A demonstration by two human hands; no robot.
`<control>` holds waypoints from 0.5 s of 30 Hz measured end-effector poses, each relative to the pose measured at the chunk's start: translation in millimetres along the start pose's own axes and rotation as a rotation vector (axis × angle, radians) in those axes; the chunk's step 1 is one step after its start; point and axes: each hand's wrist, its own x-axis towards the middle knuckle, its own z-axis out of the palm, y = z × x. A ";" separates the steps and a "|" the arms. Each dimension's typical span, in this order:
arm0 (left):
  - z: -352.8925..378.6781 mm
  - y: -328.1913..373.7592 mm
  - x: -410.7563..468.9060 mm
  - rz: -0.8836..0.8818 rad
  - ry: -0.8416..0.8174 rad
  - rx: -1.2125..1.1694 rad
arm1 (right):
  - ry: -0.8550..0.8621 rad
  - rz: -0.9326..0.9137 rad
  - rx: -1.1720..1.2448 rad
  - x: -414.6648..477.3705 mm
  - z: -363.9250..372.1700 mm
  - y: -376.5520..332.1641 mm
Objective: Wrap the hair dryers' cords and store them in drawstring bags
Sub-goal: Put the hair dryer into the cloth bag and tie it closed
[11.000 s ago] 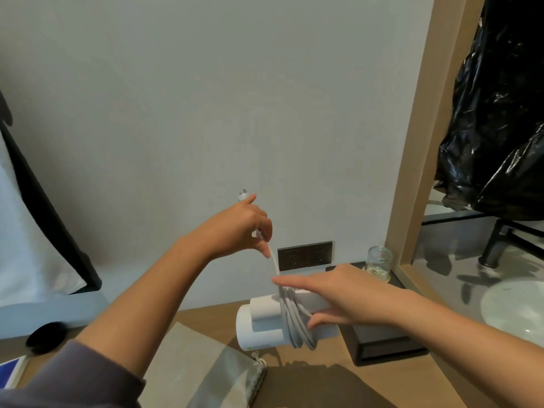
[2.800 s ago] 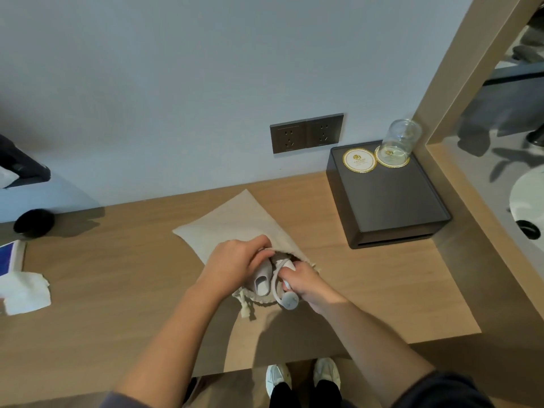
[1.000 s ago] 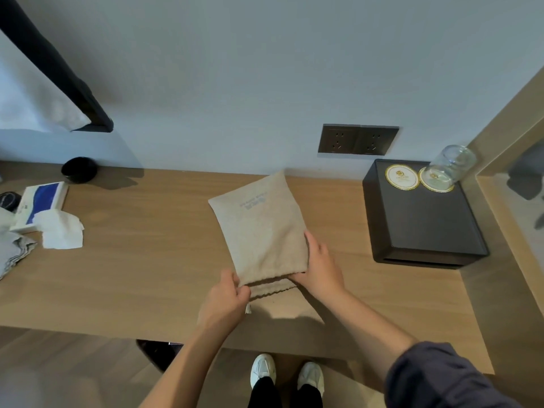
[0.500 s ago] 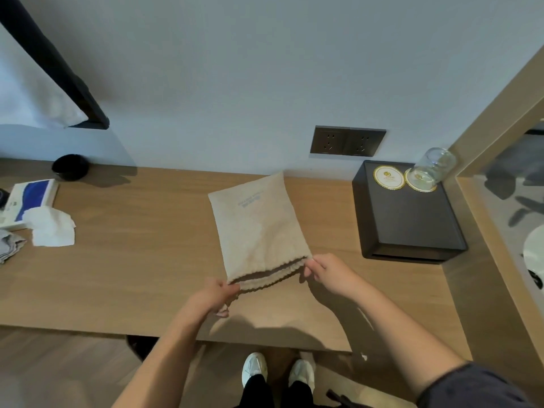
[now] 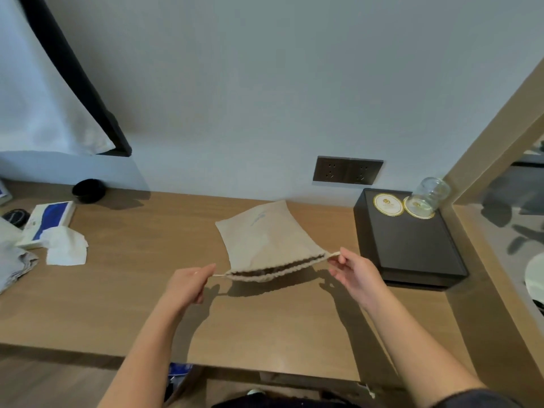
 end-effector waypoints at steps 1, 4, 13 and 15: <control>1.5 -0.6 0.0 -0.012 0.010 -0.055 | -0.010 0.021 0.160 -0.1 1.1 -1.3; 5.4 0.7 0.3 -0.113 0.042 -0.334 | -0.005 0.063 0.472 -1.7 5.0 -2.6; -2.0 -27.6 11.3 0.064 0.194 0.034 | 0.072 0.050 0.537 3.2 -10.0 -7.6; -4.5 -29.4 9.4 0.083 0.306 0.164 | 0.125 0.036 0.536 5.3 -15.9 -7.1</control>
